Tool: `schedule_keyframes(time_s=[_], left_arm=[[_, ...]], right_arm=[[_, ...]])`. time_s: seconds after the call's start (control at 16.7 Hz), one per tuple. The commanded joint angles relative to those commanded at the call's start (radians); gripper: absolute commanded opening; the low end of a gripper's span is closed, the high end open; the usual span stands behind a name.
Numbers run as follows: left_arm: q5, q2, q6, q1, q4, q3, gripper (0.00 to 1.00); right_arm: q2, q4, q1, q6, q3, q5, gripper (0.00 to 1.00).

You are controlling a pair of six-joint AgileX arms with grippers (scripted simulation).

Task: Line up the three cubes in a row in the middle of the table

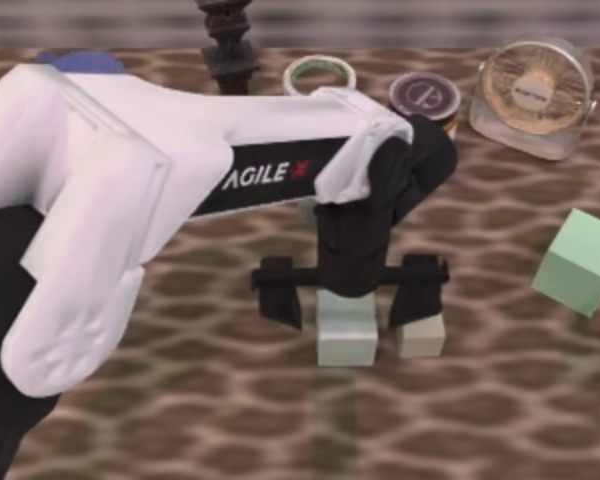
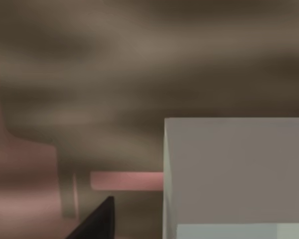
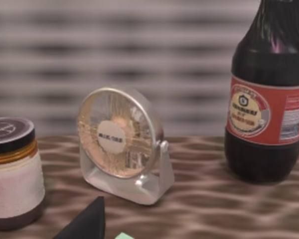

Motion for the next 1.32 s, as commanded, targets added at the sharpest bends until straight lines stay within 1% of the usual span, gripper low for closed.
schedule_keyframes(time_s=[0.36, 0.72, 0.84, 1.14, 1.32], left_arm=[[0.001, -0.006, 0.0, 0.002, -0.016, 0.014, 1.0], [0.001, -0.054, -0.002, 0.014, -0.196, 0.141, 1.0], [-0.001, -0.066, -0.003, 0.019, -0.234, 0.167, 1.0], [0.0, -0.064, -0.003, 0.013, -0.235, 0.168, 1.0], [-0.003, -0.125, 0.008, 0.045, -0.193, 0.112, 1.0]], right_arm=[[0.0, 0.0, 0.0, 0.0, 0.0, 0.0, 1.0], [0.0, 0.0, 0.0, 0.0, 0.0, 0.0, 1.0], [0.0, 0.0, 0.0, 0.0, 0.0, 0.0, 1.0], [0.0, 0.0, 0.0, 0.0, 0.0, 0.0, 1.0], [0.055, -0.039, 0.007, -0.029, 0.054, -0.003, 1.0]])
